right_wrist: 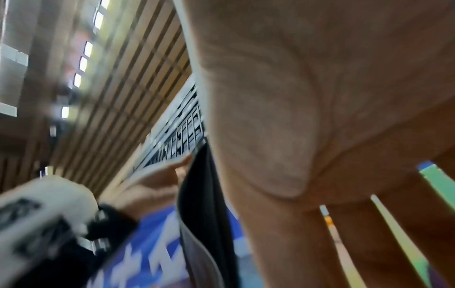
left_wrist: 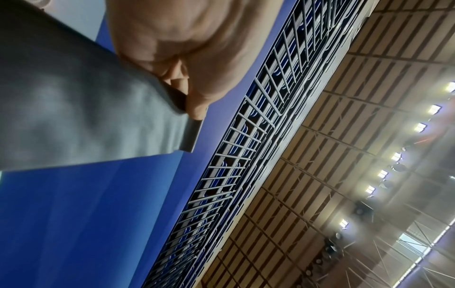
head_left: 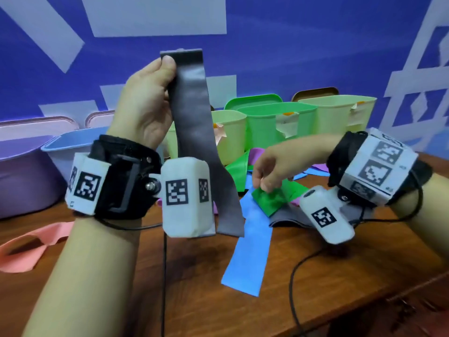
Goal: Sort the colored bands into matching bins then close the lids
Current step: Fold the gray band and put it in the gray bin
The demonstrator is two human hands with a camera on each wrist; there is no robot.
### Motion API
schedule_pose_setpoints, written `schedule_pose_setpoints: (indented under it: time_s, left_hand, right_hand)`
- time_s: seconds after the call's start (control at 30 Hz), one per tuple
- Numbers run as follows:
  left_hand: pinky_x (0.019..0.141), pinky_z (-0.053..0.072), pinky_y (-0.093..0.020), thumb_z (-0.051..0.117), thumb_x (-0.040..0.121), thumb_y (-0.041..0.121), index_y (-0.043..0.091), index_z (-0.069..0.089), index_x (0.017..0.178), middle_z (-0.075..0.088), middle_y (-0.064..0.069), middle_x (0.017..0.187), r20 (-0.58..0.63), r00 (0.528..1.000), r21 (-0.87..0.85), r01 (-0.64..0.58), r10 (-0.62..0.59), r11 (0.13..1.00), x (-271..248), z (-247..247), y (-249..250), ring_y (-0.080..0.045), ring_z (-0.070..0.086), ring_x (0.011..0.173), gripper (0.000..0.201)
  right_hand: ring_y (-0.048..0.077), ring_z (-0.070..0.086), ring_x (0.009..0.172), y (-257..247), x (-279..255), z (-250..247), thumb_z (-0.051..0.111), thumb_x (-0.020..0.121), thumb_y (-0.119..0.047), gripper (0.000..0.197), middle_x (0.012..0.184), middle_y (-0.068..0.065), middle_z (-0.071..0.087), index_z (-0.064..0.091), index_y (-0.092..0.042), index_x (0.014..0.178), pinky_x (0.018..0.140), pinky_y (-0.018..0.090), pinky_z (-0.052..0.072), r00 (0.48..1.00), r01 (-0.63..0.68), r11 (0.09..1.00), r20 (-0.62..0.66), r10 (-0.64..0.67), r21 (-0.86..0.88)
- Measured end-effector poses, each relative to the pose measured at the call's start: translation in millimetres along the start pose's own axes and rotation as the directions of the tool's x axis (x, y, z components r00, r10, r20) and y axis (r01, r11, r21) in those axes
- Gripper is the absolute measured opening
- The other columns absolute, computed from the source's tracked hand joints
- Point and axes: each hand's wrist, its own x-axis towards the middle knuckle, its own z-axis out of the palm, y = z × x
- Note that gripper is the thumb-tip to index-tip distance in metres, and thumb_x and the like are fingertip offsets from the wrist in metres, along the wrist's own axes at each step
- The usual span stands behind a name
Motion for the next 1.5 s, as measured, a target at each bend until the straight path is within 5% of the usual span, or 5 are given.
schedule_pose_setpoints:
  time_s: [0.13,0.7,1.1,1.33,1.5]
  left_hand:
    - [0.062,0.054,-0.021,0.04,0.101,0.016,0.012,0.061,0.088,0.065,0.004,0.069,0.04,0.999,0.027,0.014,-0.015,1.0,-4.8,7.6,-3.5,-0.007,0.061,0.064,0.025]
    - [0.069,0.054,-0.022,0.038,0.101,0.019,0.014,0.061,0.093,0.063,0.002,0.081,0.081,0.996,0.101,0.029,-0.038,0.994,-7.1,11.2,-10.4,-0.008,0.06,0.072,0.025]
    - [0.059,0.053,-0.018,0.039,0.101,0.018,0.015,0.059,0.083,0.065,0.009,0.062,0.013,0.997,0.085,0.081,-0.082,0.993,1.6,2.5,-18.3,-0.003,0.061,0.059,0.027]
    - [0.068,0.053,-0.018,0.039,0.101,0.019,0.013,0.059,0.098,0.063,-0.002,0.093,0.006,0.993,0.065,0.119,-0.12,0.991,5.0,4.2,-24.8,-0.008,0.061,0.079,0.022]
    - [0.058,0.052,-0.016,0.041,0.1,0.016,0.012,0.061,0.088,0.066,0.007,0.065,-0.077,0.995,0.049,0.075,-0.071,0.996,6.3,-4.4,-16.3,-0.002,0.062,0.059,0.024]
  right_hand:
    - [0.022,0.057,0.096,24.1,1.8,22.5,0.07,0.081,-0.031,0.037,0.1,-0.009,0.057,0.055,-0.013,0.11,0.09,0.039,0.048,0.987,-0.133,0.981,0.072,0.145,-0.143]
    - [0.014,0.045,0.074,17.6,-4.0,30.1,0.061,0.085,-0.015,0.018,0.08,-0.004,0.052,0.061,-0.015,0.103,0.055,0.027,0.03,0.964,0.025,0.902,-0.229,-0.137,-0.43]
    - [0.005,0.053,0.058,-0.8,-31.1,-38.9,0.059,0.089,-0.011,0.019,0.062,-0.009,0.059,0.064,-0.017,0.072,0.061,0.021,0.055,0.764,0.472,0.788,-0.63,-0.142,0.395]
    - [0.005,0.052,0.056,-29.0,-25.1,-53.6,0.056,0.092,-0.012,0.016,0.065,-0.01,0.062,0.063,-0.016,0.078,0.056,0.019,0.049,0.682,0.678,0.525,-0.707,-0.188,0.515]
    - [0.005,0.054,0.049,-44.2,-17.1,-62.6,0.061,0.082,-0.009,0.011,0.064,0.001,0.06,0.063,-0.01,0.071,0.046,0.019,0.047,0.473,0.632,0.672,-0.879,0.06,0.386]
